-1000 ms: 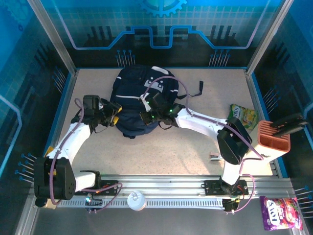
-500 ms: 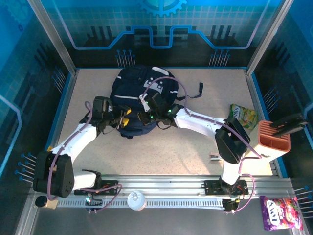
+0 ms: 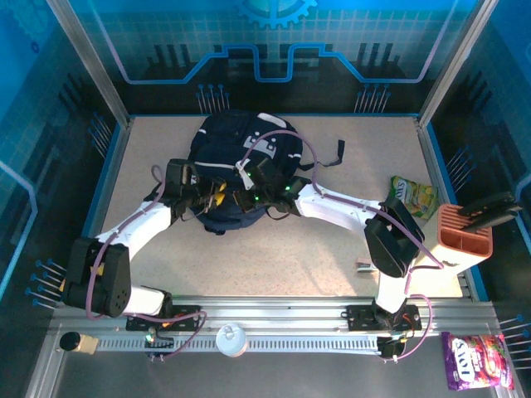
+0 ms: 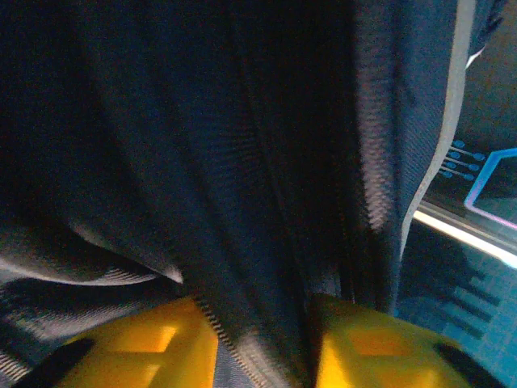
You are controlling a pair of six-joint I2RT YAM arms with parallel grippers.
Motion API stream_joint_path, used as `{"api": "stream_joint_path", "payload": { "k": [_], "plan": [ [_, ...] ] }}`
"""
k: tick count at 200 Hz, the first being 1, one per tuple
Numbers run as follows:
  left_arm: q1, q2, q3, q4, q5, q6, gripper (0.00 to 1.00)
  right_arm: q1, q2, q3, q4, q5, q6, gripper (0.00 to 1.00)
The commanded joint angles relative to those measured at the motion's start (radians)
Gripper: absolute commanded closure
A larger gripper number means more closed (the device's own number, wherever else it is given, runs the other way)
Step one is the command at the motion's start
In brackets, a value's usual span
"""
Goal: Pack the student bag
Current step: Zip the student bag at the center of the table.
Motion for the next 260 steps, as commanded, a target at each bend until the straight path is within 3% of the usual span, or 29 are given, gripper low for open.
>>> {"api": "stream_joint_path", "payload": {
  "k": [1,17,51,121,156,229,260],
  "plan": [
    [-0.006,0.014,0.031,0.022,-0.046,0.0,0.78,0.024,-0.025,-0.009,0.034,0.017,-0.009,1.0],
    [-0.004,0.011,0.036,0.009,-0.059,0.018,0.9,0.022,-0.032,-0.028,0.016,0.077,-0.024,1.0],
    [0.01,0.006,0.059,-0.03,-0.054,0.064,1.0,-0.018,-0.074,-0.135,0.006,0.184,-0.081,1.0],
    [0.035,-0.005,0.082,-0.091,-0.003,0.146,1.0,-0.198,-0.094,-0.225,0.017,0.189,-0.109,1.0],
    [0.051,0.0,0.093,-0.118,0.058,0.198,1.0,-0.298,-0.011,-0.122,-0.01,0.115,-0.098,1.0],
    [0.053,0.039,0.107,-0.143,0.175,0.321,1.0,-0.398,0.162,0.088,-0.05,0.177,-0.087,1.0],
    [0.05,0.061,0.108,-0.136,0.2,0.343,1.0,-0.429,0.173,0.131,-0.103,0.135,-0.039,0.86]
  ]
}}
